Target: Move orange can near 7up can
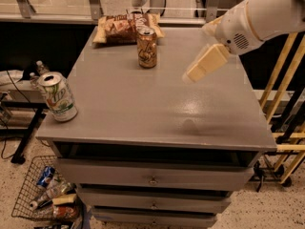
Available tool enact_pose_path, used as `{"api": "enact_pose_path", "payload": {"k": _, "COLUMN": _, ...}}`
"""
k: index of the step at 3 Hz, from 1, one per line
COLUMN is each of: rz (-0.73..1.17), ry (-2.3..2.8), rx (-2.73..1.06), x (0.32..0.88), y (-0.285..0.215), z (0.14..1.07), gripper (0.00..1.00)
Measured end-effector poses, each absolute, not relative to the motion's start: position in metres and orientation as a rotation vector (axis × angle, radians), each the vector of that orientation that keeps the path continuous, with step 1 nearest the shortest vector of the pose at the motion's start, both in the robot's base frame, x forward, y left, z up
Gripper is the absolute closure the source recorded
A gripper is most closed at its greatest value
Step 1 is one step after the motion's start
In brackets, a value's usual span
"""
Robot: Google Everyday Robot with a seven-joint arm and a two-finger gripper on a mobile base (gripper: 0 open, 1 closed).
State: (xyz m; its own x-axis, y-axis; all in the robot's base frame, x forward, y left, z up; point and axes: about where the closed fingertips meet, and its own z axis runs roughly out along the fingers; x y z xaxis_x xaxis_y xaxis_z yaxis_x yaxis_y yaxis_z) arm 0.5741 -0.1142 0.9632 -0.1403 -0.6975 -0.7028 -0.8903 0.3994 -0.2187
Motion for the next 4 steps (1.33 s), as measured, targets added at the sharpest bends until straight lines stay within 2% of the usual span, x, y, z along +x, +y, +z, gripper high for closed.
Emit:
{"api": "enact_pose_path", "payload": {"k": 2, "rz": 0.256, "ry": 1.908, "rx": -1.301, "x": 0.602, "y": -0.069, "z": 0.932, "gripper": 0.0}}
{"api": "enact_pose_path", "payload": {"k": 4, "rz": 0.3, "ry": 1.896, "rx": -1.158, "x": 0.652, "y": -0.021, "z": 0.92, "gripper": 0.0}}
